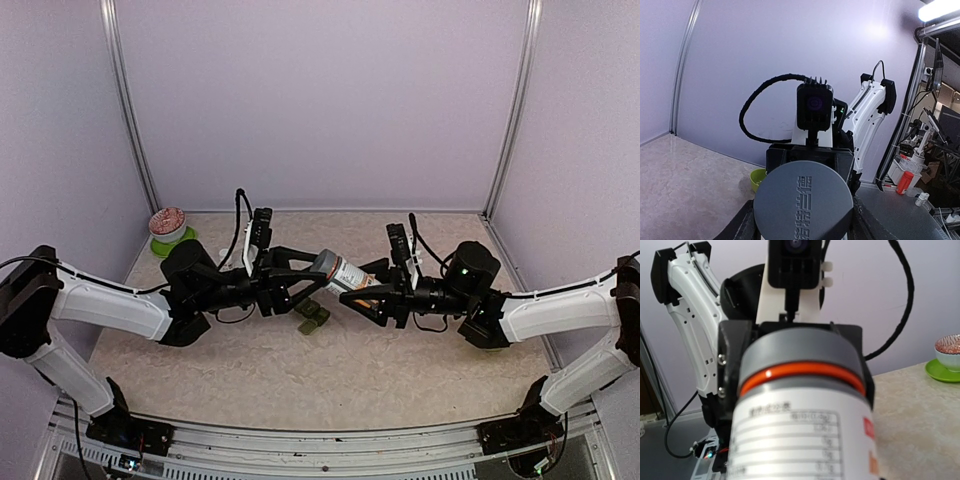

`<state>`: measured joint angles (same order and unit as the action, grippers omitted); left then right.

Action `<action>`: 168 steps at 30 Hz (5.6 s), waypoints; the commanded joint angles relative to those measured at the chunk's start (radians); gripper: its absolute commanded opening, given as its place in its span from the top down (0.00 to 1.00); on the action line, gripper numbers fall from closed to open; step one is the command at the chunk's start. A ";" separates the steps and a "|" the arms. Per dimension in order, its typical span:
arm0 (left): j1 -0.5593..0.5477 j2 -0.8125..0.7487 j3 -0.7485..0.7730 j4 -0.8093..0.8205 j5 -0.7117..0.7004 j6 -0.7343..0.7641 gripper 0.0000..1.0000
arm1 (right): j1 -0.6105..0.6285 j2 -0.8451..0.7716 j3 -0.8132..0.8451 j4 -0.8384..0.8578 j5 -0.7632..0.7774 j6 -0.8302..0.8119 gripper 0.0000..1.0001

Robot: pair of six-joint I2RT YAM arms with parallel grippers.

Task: Sort the pills into containers
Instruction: Unscrew the lid of the pill bottle from the pill bottle, then place the lid of the pill bottle at the center of the board.

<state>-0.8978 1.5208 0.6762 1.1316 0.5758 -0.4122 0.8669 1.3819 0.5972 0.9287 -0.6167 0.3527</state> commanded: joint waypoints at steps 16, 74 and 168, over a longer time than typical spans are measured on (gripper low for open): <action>-0.026 -0.078 0.075 -0.209 -0.172 -0.095 0.63 | -0.014 -0.043 -0.038 -0.038 0.084 -0.280 0.90; -0.048 -0.005 0.083 -0.046 0.053 0.039 0.03 | 0.021 0.155 0.036 0.201 -0.110 -0.005 0.91; 0.146 -0.057 -0.060 -0.584 -0.651 0.177 0.52 | -0.047 -0.130 -0.116 0.004 0.063 -0.132 0.89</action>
<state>-0.7818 1.4105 0.6399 0.5674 -0.0147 -0.2314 0.8280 1.2819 0.4919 0.9291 -0.5629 0.2321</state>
